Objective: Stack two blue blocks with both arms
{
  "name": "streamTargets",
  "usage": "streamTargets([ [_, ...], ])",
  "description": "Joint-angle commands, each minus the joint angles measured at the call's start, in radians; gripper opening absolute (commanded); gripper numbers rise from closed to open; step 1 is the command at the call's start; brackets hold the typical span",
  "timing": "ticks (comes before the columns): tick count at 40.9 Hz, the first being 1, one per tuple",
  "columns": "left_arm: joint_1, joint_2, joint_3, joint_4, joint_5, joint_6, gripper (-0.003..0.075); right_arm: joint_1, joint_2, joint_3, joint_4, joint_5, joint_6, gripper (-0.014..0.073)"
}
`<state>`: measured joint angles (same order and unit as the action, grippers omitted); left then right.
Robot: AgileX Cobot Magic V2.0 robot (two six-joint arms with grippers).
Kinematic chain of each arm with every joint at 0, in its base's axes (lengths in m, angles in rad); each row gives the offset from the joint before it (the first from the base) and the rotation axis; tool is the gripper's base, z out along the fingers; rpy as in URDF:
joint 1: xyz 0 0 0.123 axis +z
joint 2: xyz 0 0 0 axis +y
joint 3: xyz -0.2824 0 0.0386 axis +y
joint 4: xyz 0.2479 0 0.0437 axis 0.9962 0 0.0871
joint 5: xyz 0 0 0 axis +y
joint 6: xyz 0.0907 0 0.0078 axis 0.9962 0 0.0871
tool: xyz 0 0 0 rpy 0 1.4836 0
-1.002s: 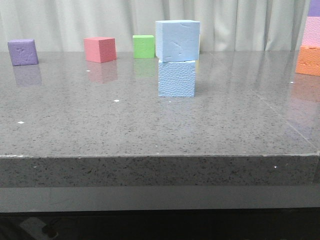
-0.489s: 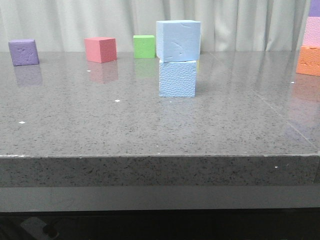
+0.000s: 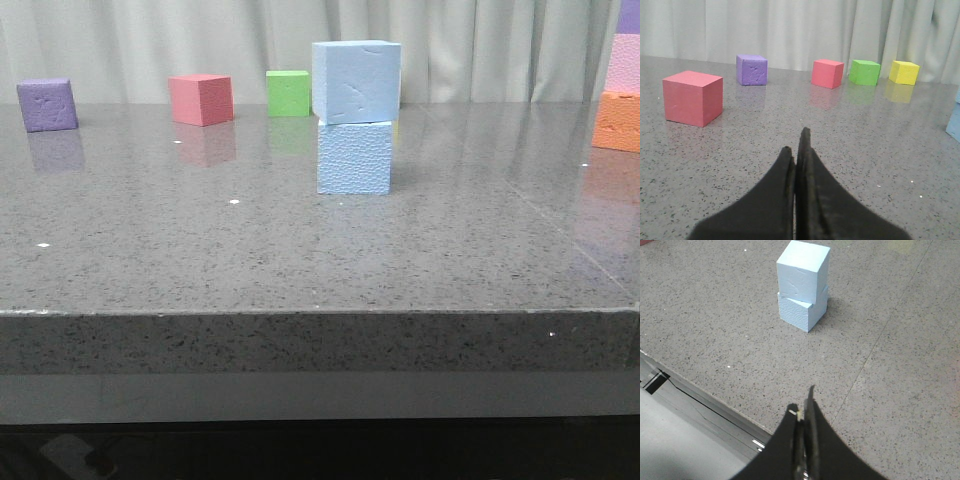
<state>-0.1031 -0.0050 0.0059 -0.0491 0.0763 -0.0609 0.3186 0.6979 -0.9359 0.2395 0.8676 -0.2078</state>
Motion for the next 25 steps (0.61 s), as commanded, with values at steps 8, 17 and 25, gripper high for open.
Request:
streamTargets([
  [8,0.002,-0.019,0.003,0.002,-0.092,-0.009,-0.002,-0.008,-0.003,-0.023,0.013,-0.06,0.001,-0.0067],
  [17,0.002,-0.019,0.003,0.002,-0.094,0.014,-0.002,-0.008,-0.003,-0.023,0.013,-0.06,0.001,-0.0067],
  [25,0.002,-0.019,0.003,0.002,-0.094,0.061,-0.002,-0.008,-0.003,-0.023,0.013,-0.06,0.001,-0.0067],
])
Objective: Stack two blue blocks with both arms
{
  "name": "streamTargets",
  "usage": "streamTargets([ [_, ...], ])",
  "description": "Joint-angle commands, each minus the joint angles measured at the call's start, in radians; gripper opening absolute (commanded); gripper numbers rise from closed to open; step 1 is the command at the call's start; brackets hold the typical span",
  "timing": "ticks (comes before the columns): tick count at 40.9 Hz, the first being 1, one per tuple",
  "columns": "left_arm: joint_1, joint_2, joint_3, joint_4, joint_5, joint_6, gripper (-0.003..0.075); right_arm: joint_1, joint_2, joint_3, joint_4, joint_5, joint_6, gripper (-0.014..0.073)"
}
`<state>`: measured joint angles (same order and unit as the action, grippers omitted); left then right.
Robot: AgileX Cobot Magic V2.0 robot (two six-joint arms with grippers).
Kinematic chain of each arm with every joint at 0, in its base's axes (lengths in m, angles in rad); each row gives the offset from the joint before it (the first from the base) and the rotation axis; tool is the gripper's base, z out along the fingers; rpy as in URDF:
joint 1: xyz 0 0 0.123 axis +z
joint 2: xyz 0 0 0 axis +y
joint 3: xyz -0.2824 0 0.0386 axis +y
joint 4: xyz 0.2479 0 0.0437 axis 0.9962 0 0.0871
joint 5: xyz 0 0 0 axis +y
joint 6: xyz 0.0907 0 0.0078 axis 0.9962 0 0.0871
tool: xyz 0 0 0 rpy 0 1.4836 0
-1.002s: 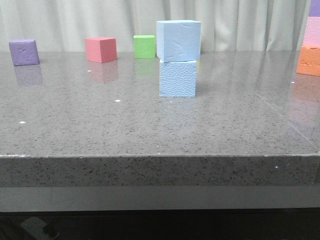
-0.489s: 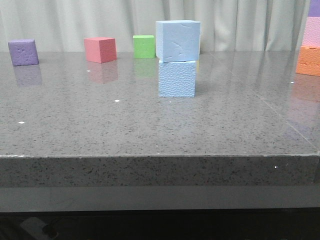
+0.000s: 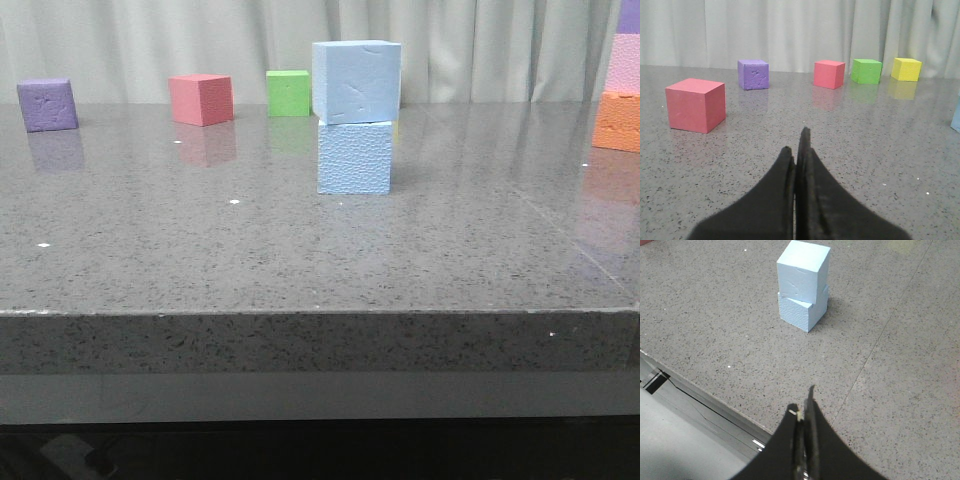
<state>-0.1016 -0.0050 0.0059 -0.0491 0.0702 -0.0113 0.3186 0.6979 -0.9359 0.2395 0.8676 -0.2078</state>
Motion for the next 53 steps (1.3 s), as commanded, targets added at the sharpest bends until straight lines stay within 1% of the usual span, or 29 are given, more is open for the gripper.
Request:
streamTargets([
  [1,0.001,-0.019,0.003,0.002,-0.088,0.011,-0.002,-0.008,-0.003,-0.023,0.013,-0.06,0.001,-0.0067],
  [33,0.001,-0.017,0.003,0.002,-0.088,0.011,-0.002,-0.006,-0.009,-0.016,0.013,-0.066,0.001,-0.0067],
  [35,0.001,-0.017,0.003,0.002,-0.088,0.011,-0.002,-0.014,-0.03,0.001,-0.008,-0.081,-0.003,-0.0067],
  [37,0.001,-0.017,0.003,0.002,-0.088,0.011,-0.002,-0.043,-0.059,0.035,-0.042,-0.117,-0.012,-0.0067],
  [39,0.001,-0.017,0.003,0.002,-0.088,0.011,-0.002,-0.08,-0.09,0.091,-0.046,-0.17,-0.012,-0.0067],
  [45,0.001,-0.017,0.003,0.002,-0.088,0.011,-0.002,-0.207,-0.262,0.332,-0.047,-0.442,-0.012,-0.0067],
  [50,0.001,-0.017,0.003,0.002,-0.088,0.011,-0.002,-0.259,-0.412,0.544,-0.047,-0.673,-0.012,-0.0067],
  [53,0.001,-0.017,0.003,0.002,-0.088,0.011,-0.002,-0.28,-0.5,0.667,-0.046,-0.769,-0.012,-0.0067],
])
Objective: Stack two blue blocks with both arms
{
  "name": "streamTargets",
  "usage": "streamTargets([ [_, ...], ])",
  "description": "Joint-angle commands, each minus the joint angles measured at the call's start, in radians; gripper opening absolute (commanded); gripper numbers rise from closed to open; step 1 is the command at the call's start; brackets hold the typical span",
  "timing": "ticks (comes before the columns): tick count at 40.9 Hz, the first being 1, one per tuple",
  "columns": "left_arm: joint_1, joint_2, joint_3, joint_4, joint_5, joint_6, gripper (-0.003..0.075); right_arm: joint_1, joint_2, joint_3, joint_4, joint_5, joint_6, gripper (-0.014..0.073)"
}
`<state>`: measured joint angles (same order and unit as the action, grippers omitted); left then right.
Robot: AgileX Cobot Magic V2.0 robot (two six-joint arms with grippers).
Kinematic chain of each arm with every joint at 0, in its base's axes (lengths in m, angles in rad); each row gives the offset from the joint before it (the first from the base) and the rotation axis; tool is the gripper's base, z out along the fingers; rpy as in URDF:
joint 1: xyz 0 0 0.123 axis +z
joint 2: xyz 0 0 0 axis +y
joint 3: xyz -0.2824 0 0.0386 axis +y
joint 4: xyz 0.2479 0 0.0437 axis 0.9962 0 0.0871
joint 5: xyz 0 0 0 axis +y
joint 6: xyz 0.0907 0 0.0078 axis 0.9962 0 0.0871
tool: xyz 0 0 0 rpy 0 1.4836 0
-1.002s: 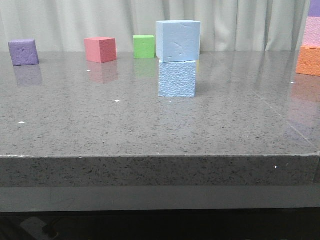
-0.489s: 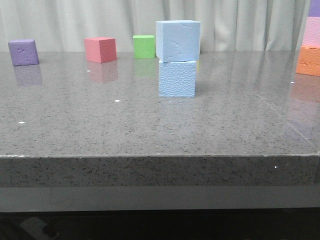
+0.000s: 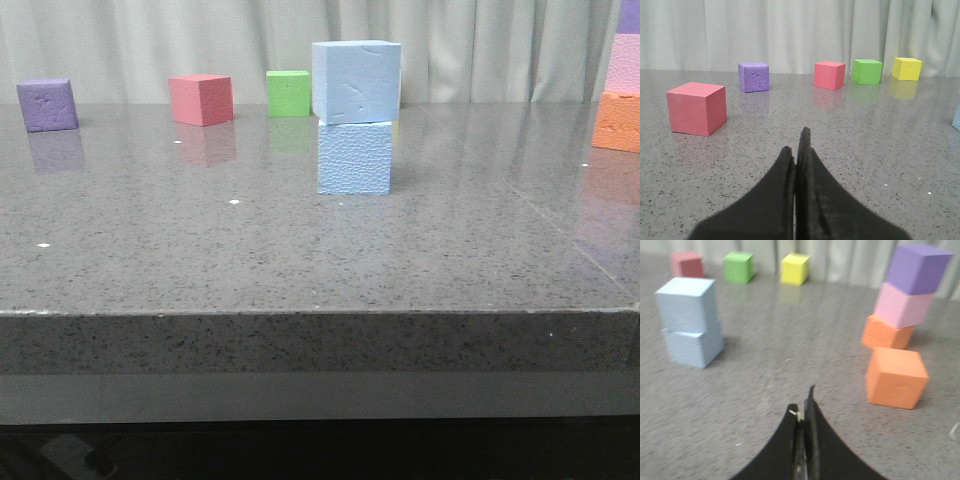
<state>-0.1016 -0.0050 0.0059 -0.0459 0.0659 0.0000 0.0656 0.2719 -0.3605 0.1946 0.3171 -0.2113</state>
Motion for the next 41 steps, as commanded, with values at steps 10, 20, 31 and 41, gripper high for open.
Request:
streamTargets([
  [10,0.001,-0.017,0.003,-0.002,-0.083,0.0,-0.002,-0.056,-0.252,0.349,0.0,-0.345,-0.009,-0.0067],
  [20,0.001,-0.017,0.003,-0.002,-0.083,0.0,-0.002,-0.057,-0.302,0.383,0.001,-0.312,-0.009,-0.0067],
  [31,0.001,-0.017,0.003,-0.002,-0.083,0.0,-0.002,-0.057,-0.3,0.383,0.001,-0.312,-0.009,-0.0067],
  [41,0.001,-0.017,0.003,-0.002,-0.083,0.0,-0.002,-0.057,-0.3,0.383,-0.138,-0.342,0.157,-0.0067],
])
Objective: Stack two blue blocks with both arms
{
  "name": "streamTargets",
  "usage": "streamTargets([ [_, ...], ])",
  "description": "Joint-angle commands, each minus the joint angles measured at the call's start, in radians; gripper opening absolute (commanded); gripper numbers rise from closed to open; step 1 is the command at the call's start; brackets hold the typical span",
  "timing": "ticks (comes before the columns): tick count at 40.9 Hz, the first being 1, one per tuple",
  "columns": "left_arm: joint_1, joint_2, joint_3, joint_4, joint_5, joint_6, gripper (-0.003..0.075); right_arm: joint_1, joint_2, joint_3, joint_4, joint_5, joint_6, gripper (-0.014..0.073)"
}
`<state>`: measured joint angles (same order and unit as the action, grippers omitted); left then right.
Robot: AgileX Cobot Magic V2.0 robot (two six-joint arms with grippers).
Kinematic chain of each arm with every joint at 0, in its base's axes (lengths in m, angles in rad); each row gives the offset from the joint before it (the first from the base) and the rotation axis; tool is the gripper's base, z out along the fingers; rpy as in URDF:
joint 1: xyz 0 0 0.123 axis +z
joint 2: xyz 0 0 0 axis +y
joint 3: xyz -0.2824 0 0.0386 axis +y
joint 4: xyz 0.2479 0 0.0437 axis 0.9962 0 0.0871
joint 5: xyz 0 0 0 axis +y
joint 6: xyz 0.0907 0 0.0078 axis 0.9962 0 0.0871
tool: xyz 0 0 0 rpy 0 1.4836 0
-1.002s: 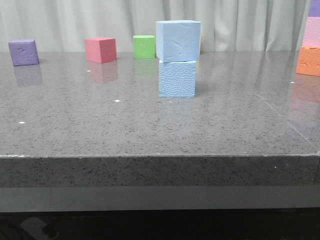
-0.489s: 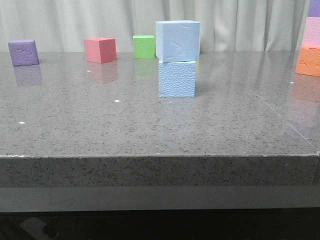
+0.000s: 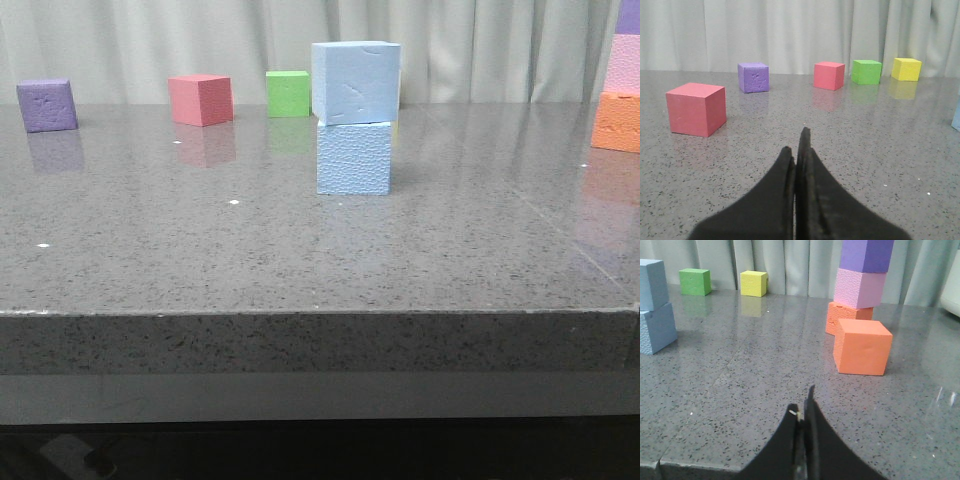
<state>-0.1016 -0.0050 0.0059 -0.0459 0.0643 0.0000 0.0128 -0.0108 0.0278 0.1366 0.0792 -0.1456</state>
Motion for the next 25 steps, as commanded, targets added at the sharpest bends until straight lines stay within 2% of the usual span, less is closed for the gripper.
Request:
streamTargets([
  [1,0.001,-0.017,0.003,-0.002,-0.082,0.0,-0.002,-0.005,-0.018,-0.006,-0.099,-0.107,0.118,-0.0067],
  [3,0.001,-0.017,0.003,-0.002,-0.082,0.0,-0.002,-0.005,-0.018,-0.006,-0.137,-0.108,0.151,-0.0067],
  [25,0.001,-0.017,0.003,-0.002,-0.082,0.0,-0.002,-0.005,-0.018,-0.006,-0.122,-0.107,0.156,-0.0067],
])
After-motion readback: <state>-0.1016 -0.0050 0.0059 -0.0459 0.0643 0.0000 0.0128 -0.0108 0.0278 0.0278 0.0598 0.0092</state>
